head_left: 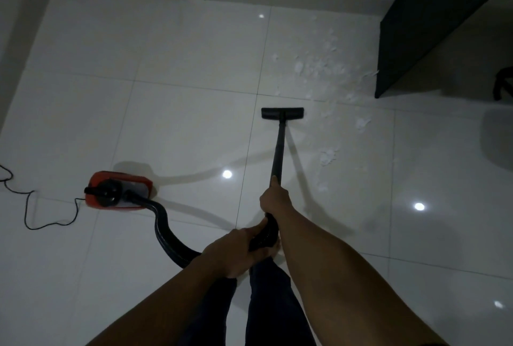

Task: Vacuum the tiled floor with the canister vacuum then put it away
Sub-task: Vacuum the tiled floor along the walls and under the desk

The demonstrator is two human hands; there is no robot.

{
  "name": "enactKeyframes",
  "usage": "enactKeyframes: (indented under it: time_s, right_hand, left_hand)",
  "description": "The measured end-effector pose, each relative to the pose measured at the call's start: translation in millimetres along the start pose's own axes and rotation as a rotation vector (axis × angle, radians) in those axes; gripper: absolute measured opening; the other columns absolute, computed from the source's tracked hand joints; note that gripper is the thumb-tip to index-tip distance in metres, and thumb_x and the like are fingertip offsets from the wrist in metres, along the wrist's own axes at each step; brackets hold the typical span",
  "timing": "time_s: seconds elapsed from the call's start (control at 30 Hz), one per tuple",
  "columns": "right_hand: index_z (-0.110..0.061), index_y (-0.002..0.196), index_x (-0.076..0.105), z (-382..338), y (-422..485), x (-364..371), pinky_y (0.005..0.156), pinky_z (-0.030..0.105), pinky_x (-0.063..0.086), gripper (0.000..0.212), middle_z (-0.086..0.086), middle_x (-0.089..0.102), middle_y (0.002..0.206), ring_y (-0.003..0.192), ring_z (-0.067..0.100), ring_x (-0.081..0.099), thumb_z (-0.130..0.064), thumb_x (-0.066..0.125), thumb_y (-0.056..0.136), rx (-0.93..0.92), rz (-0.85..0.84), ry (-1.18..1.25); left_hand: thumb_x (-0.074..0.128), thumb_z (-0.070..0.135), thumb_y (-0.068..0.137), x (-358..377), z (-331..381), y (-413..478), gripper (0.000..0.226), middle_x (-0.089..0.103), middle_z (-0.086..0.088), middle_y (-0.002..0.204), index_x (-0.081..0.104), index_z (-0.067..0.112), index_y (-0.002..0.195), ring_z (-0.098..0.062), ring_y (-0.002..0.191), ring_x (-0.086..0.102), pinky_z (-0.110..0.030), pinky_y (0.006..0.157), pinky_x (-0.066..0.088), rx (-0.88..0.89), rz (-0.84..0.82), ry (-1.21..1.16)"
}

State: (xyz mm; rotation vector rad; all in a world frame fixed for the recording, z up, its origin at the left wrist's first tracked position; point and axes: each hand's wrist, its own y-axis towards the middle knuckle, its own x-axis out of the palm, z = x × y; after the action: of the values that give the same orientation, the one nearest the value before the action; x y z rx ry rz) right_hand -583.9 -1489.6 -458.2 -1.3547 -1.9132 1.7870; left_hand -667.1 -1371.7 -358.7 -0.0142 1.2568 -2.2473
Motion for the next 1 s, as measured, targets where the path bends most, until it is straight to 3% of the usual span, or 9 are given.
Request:
enactKeyframes:
  time_s: [0.23,0.33,0.4,0.5,0.67,0.73,0.8,0.87,1.0]
  right_hand:
    - [-0.032,0.159,0.004,-20,19,-15,0.079,0.038,0.056,0.082,0.015,0.057,0.126,0.102,0.028,0.063,-0.007,0.048,0.095,-0.002,0.07,-0.006]
    - [-0.03,0.159,0.005,-34,29,-22,0.074,0.036,0.052,0.08,0.015,0.057,0.127,0.104,0.029,0.062,-0.008,0.048,0.096,-0.01,0.081,-0.028]
    - [-0.029,0.159,0.005,-47,35,-29,0.072,0.035,0.05,0.08,0.015,0.057,0.127,0.105,0.029,0.062,-0.008,0.048,0.096,-0.012,0.096,-0.052]
    - [-0.029,0.159,0.006,-70,45,-39,0.071,0.035,0.048,0.079,0.015,0.057,0.128,0.106,0.03,0.062,-0.008,0.049,0.096,-0.014,0.103,-0.052]
    - [-0.029,0.159,0.008,-119,71,-56,0.069,0.033,0.046,0.077,0.015,0.055,0.131,0.107,0.029,0.061,-0.008,0.047,0.097,-0.016,0.118,-0.064]
    - [-0.03,0.159,0.007,-143,80,-62,0.067,0.033,0.046,0.076,0.015,0.056,0.13,0.104,0.027,0.062,-0.009,0.046,0.098,-0.011,0.123,-0.078]
    - [-0.031,0.159,0.007,-169,88,-66,0.067,0.033,0.046,0.076,0.015,0.056,0.128,0.103,0.027,0.062,-0.009,0.046,0.098,-0.003,0.125,-0.089]
    - [-0.03,0.159,0.007,-193,101,-69,0.067,0.033,0.046,0.075,0.015,0.057,0.128,0.104,0.028,0.062,-0.01,0.047,0.098,-0.004,0.131,-0.086]
    - [-0.03,0.159,0.008,-239,124,-82,0.071,0.034,0.048,0.076,0.015,0.057,0.129,0.106,0.028,0.062,-0.012,0.048,0.098,0.021,0.152,-0.075]
  left_hand:
    - [0.047,0.07,0.086,-24,7,20,0.072,0.07,0.006,0.107,0.019,0.053,0.15,-0.012,0.092,0.067,-0.045,0.096,0.052,0.011,0.018,-0.072]
    - [0.05,0.064,0.09,-40,8,30,0.074,0.057,0.001,0.136,0.019,0.046,0.154,-0.036,0.135,0.045,-0.055,0.116,0.03,0.001,-0.009,-0.091]
    - [0.053,0.063,0.091,-54,5,39,0.068,0.063,-0.002,0.126,0.025,0.05,0.151,-0.034,0.124,0.055,-0.047,0.112,0.04,0.005,-0.005,-0.109]
    - [0.053,0.067,0.087,-78,-2,53,0.062,0.072,0.0,0.1,0.033,0.053,0.144,-0.023,0.084,0.071,-0.045,0.079,0.059,0.009,0.013,-0.126]
    - [0.054,0.066,0.086,-130,-7,77,0.067,0.072,0.004,0.094,0.038,0.042,0.146,-0.017,0.081,0.071,-0.036,0.079,0.06,0.051,0.002,-0.203]
    - [0.055,0.063,0.09,-150,-10,84,0.067,0.069,-0.001,0.112,0.034,0.042,0.149,-0.015,0.098,0.067,-0.032,0.093,0.055,0.059,-0.006,-0.189]
    - [0.047,0.084,0.079,-169,-24,100,0.078,0.03,-0.021,0.158,0.005,0.069,0.143,-0.028,0.14,0.04,-0.047,0.117,0.033,0.033,0.065,-0.155]
    - [0.039,0.097,0.067,-185,-39,118,0.085,0.006,-0.026,0.162,-0.004,0.076,0.137,-0.042,0.149,0.017,-0.057,0.119,0.024,0.023,0.063,-0.131]
    - [0.048,0.08,0.081,-251,-29,119,0.083,0.048,-0.014,0.148,0.013,0.055,0.152,-0.03,0.135,0.048,-0.047,0.114,0.039,0.025,0.017,-0.196]
